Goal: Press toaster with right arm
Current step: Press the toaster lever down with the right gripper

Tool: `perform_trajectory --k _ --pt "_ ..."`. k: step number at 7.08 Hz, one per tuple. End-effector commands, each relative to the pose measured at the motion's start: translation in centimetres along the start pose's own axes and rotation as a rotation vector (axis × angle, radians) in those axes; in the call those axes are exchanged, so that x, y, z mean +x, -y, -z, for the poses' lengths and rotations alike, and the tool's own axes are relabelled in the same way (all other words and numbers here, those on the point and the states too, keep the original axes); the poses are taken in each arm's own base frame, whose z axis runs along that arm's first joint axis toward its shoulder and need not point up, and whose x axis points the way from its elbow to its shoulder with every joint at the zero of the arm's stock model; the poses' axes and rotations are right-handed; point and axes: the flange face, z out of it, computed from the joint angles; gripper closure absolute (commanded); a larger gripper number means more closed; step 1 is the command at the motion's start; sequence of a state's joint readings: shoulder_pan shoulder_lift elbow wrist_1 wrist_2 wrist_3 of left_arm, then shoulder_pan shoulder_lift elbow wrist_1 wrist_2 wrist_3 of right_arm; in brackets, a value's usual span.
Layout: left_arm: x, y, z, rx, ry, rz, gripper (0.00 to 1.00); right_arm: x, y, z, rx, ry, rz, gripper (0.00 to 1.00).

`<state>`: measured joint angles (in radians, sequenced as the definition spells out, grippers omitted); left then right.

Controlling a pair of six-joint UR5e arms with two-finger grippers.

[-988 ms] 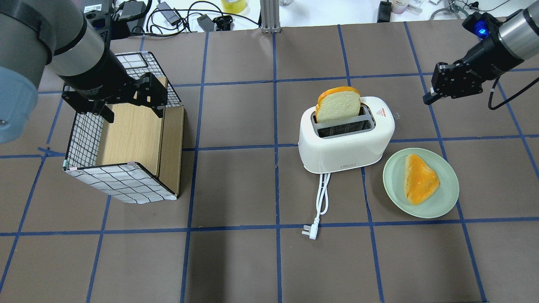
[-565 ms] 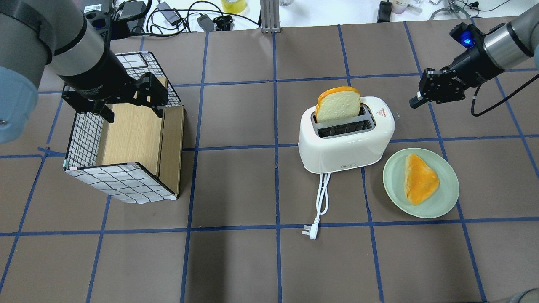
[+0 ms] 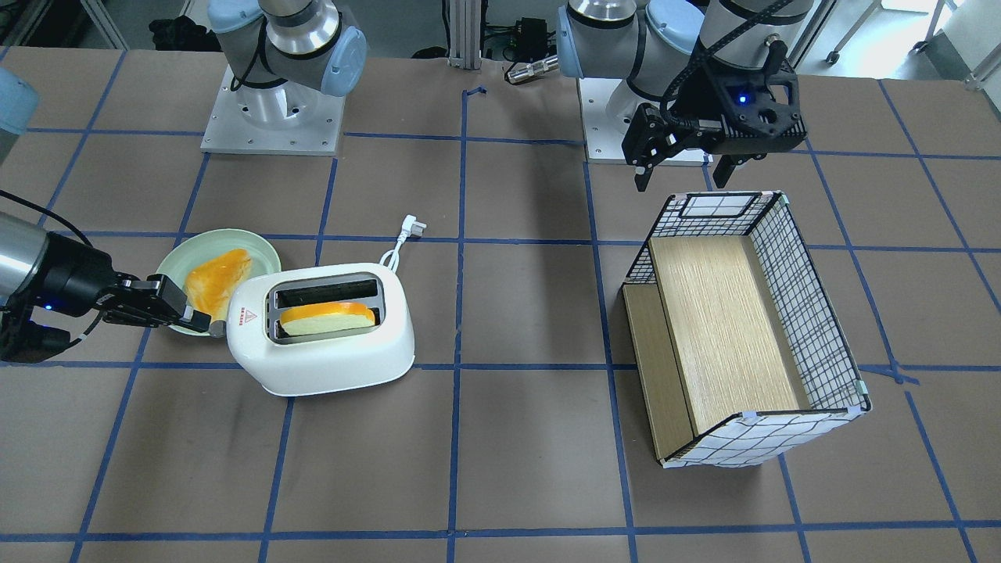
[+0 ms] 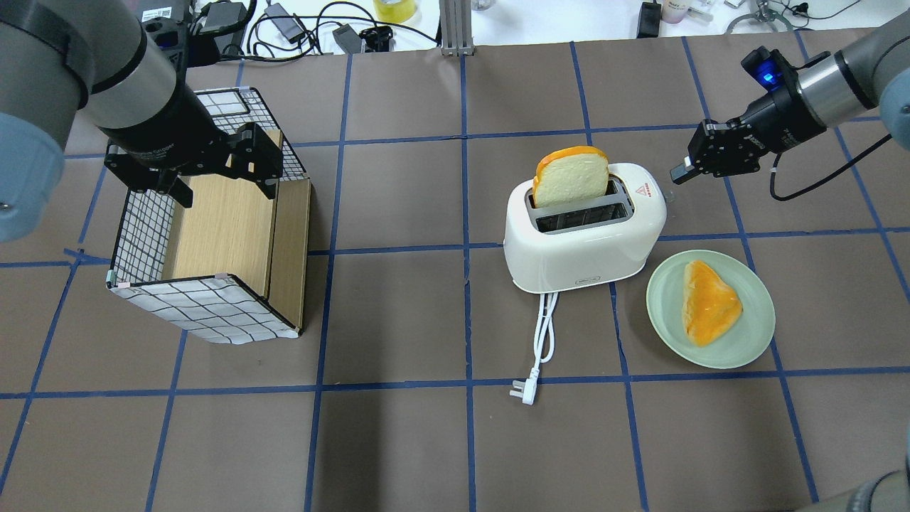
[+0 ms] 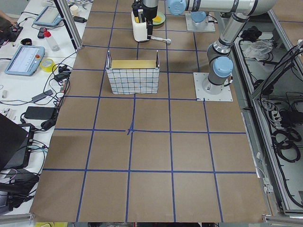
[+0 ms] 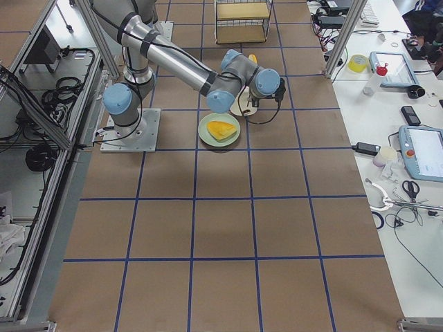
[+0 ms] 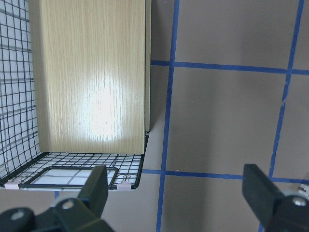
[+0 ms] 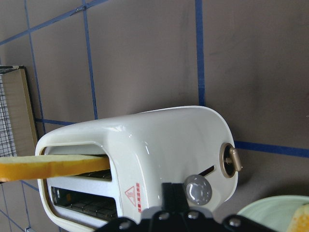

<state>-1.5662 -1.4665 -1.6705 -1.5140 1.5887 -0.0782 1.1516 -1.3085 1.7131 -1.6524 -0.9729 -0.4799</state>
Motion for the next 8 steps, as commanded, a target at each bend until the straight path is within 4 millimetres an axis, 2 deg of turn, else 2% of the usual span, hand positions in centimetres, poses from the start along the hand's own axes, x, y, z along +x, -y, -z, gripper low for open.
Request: perform_trajectory --k 1,8 --pt "0.0 0.0 0.0 0.0 0.0 0.0 0.0 0.4 -0.2 -0.8 -0.007 0.011 0.007 1.0" --pt "0.0 0.0 0.0 0.0 0.0 0.0 0.0 1.5 0.6 -1.7 0.008 0.003 0.008 1.0"
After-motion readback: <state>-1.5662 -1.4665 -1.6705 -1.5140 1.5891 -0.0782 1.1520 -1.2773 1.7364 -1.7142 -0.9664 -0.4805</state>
